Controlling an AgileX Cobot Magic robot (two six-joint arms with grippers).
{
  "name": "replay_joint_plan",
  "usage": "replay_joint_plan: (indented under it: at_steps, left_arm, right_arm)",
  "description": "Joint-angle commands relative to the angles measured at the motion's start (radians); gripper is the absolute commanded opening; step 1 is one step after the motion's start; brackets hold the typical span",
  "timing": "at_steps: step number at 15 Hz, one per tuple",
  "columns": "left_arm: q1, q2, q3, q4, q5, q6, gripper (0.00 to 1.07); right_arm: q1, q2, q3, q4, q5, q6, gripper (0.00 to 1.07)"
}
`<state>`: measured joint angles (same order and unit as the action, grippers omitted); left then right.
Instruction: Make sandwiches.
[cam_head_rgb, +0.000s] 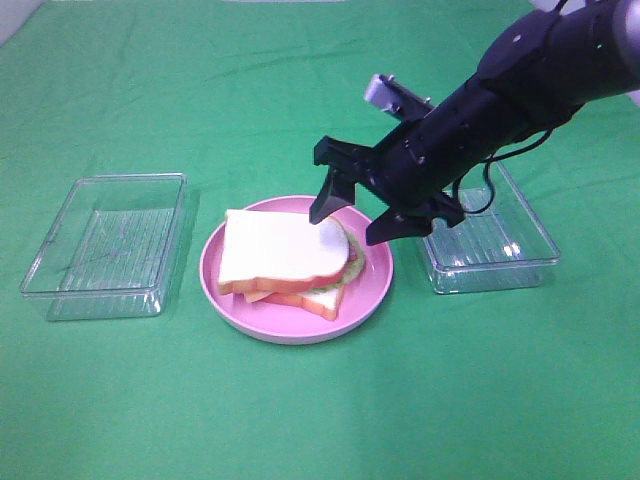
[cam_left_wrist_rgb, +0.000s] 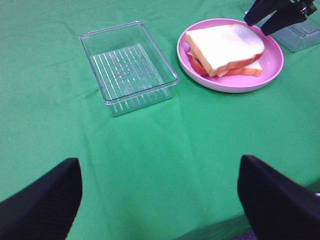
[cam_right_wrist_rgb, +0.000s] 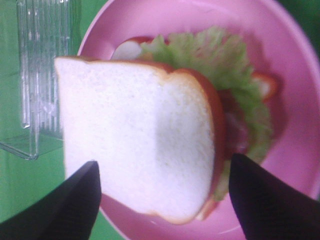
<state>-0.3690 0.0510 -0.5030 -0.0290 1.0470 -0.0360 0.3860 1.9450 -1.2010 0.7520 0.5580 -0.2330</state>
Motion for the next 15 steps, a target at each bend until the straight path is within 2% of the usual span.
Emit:
replay_joint_plan:
  at_steps: [1,5,6,7,10,15]
  left_arm:
    - [-0.002,-0.008,0.0,0.001,-0.008,0.0,0.8]
    - [-0.002,-0.008,0.0,0.001,-0.008,0.0,0.8]
    - [-0.002,-0.008,0.0,0.001,-0.008,0.0,0.8]
    - [-0.002,-0.008,0.0,0.001,-0.008,0.0,0.8]
    - [-0.002,-0.008,0.0,0.001,-0.008,0.0,0.8]
    - [-0.002,-0.008,0.0,0.001,-0.008,0.001,0.8]
  right_arm:
    - [-0.041,-0.092,-0.003,-0.221,0.07,0.119,0.69]
    - [-0.049,-0.273,-0.002,-0.565,0.281,0.219,0.69]
    - [-0.049,-0.326,0.006,-0.613,0.34,0.233,0.69]
    - [-0.049,-0.459,0.045,-0.638,0.408,0.233,0.69]
    - [-0.049,-0.681,0.148,-0.641,0.441,0.233,0.69]
    - [-0.049,-1.19,0.449,-0.641,0.498,0.233,0.69]
